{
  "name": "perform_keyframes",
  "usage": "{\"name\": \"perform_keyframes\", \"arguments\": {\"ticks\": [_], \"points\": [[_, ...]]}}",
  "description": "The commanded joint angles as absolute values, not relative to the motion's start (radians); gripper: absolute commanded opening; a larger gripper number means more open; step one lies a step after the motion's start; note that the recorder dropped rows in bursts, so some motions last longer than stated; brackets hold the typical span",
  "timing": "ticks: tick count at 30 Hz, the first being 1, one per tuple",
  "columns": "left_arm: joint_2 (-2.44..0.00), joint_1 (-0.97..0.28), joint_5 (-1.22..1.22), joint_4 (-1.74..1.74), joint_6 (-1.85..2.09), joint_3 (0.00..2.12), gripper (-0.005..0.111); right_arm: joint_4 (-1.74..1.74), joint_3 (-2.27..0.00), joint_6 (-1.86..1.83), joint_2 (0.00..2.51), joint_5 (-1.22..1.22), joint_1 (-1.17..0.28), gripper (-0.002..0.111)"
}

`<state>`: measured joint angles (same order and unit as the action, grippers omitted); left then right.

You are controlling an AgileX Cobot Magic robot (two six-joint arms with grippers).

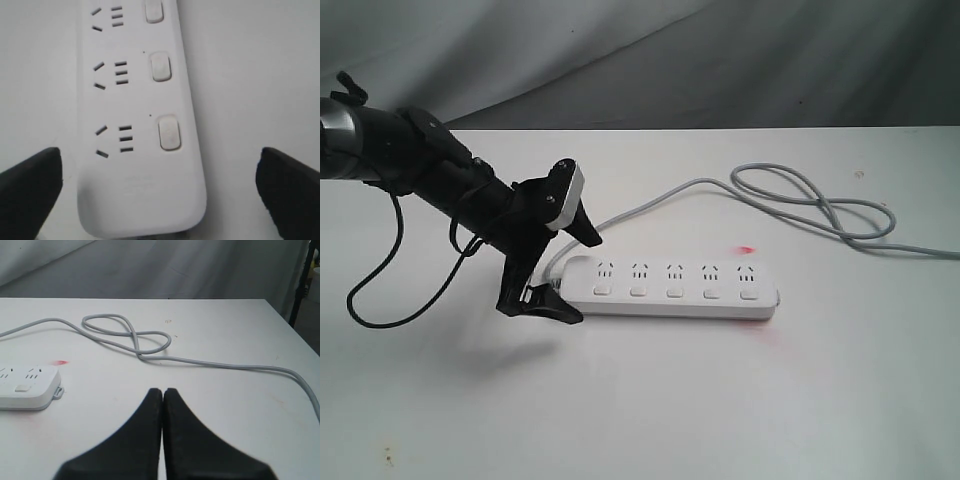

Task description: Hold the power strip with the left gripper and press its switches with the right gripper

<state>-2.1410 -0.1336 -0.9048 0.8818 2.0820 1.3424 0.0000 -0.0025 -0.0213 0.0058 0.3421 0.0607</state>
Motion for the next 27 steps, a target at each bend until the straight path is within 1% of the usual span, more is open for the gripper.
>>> {"name": "perform_keyframes", "arguments": {"ticks": [1,12,14,15,16,17,20,21,23,27], "points": [[-2.13,-0.139,-0.91,0.895,2.094,1.344,0.1,-0.006,0.0,-0.022,0.0,0.34,0.059,0.0],[-2.201,-0.139,-0.81,0.925,2.094,1.344,0.1,-0.006,0.0,-0.022,0.0,0.34,0.059,0.0],[-2.201,-0.139,-0.805,0.94,2.094,1.344,0.098,-0.006,0.0,-0.022,0.0,0.34,0.059,0.0],[-2.201,-0.139,-0.798,0.94,2.094,1.344,0.095,-0.006,0.0,-0.022,0.0,0.34,0.059,0.0],[-2.201,-0.139,-0.787,0.94,2.094,1.344,0.09,-0.006,0.0,-0.022,0.0,0.34,0.059,0.0],[-2.201,-0.139,-0.777,0.944,2.094,1.344,0.081,-0.006,0.0,-0.022,0.0,0.34,0.059,0.0],[-2.201,-0.139,-0.756,0.944,2.094,1.344,0.045,-0.006,0.0,-0.022,0.0,0.34,0.059,0.0],[-2.201,-0.139,-0.756,0.944,2.094,1.344,0.037,-0.006,0.0,-0.022,0.0,0.34,0.059,0.0],[-2.201,-0.139,-0.756,0.944,2.094,1.344,0.024,-0.006,0.0,-0.022,0.0,0.34,0.059,0.0],[-2.201,-0.139,-0.756,0.944,2.094,1.344,0.005,-0.006,0.0,-0.022,0.0,0.34,0.059,0.0]]}}
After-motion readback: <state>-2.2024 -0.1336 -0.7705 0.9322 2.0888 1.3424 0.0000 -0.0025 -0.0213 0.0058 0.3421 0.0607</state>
